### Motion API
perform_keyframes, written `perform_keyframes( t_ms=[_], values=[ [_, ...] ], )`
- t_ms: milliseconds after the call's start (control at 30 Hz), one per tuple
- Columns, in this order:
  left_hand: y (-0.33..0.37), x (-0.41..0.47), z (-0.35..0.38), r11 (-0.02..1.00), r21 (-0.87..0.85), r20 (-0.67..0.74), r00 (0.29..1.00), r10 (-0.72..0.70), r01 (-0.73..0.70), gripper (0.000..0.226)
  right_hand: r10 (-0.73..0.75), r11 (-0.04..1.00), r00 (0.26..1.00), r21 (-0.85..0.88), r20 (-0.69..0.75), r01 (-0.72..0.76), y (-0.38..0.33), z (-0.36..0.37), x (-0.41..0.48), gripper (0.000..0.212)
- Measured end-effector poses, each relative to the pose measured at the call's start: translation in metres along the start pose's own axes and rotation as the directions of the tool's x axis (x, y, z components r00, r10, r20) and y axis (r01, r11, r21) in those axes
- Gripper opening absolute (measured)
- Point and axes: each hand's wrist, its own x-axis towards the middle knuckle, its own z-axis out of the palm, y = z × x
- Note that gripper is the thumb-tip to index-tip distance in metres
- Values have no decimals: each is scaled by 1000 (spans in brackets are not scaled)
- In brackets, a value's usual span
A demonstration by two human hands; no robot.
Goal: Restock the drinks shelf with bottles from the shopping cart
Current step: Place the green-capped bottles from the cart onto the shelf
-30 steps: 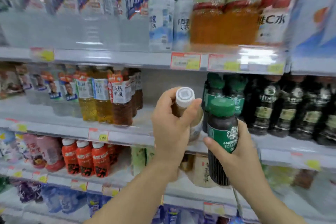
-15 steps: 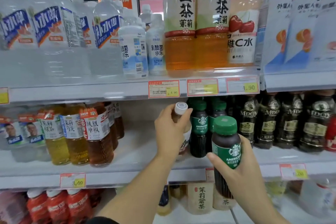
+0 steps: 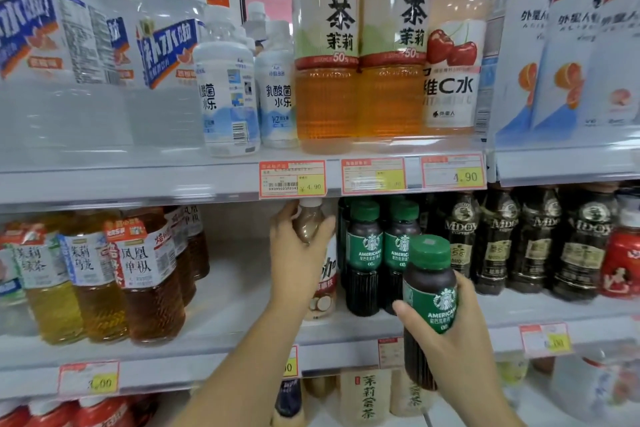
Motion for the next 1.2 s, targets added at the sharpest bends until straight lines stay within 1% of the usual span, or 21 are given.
perform_keyframes(
  t_ms=[67,100,167,267,367,533,667,767,867,967,1033,1067,1100,1133,1167,1200],
  values=[
    [-12,-23,-3,992,120,83,996,26,-36,80,-33,999,993,13,-114,35,-1,-4,9,52],
    [-17,-33,-4,977,201,124,991,47,-72,91,-67,998,982,1,-178,68,0,-7,15,54],
    [-25,-41,-6,947,304,169,984,55,-106,101,-135,991,956,-27,-258,133,2,-12,28,58],
    [-29,-35,-4,943,325,148,989,26,-73,101,-234,972,938,-50,-255,229,5,-13,43,60],
    [-33,-29,-2,947,319,104,994,11,-44,98,-260,965,940,-83,-220,248,15,-11,53,56],
    [-41,-25,-3,947,319,84,996,18,-44,96,-176,983,970,-81,-169,164,35,-4,63,57],
    [-44,-24,-4,951,306,96,995,16,-45,97,-75,994,979,-96,-187,58,45,0,65,56],
    [-45,-24,-4,953,297,106,994,22,-53,98,-94,987,978,-147,-185,67,45,0,66,53],
    [-46,-23,-4,955,291,107,994,23,-54,100,-106,982,979,-171,-172,76,47,0,64,54],
    [-47,-21,-5,954,299,107,994,8,-40,100,-96,979,984,-192,-151,66,49,-3,52,63],
    [-49,-19,-6,946,322,113,994,-1,-35,100,-96,971,973,-233,-208,46,50,-4,35,69],
    [-50,-18,-6,942,333,113,994,-8,-30,100,-134,964,958,-257,-252,67,51,-3,25,67],
    [-51,-17,-7,941,339,111,994,-22,-17,100,-208,949,937,-290,-282,123,50,0,15,61],
    [-51,-16,-8,942,336,107,993,-43,5,100,-297,922,913,-333,-281,198,50,5,6,52],
    [-52,-15,-9,945,324,101,992,-74,38,99,-373,888,898,-371,-235,272,50,11,-2,42],
    [-52,-13,-10,949,307,98,989,-111,76,98,-418,853,897,-401,-145,333,50,18,-8,34]
  ],
)
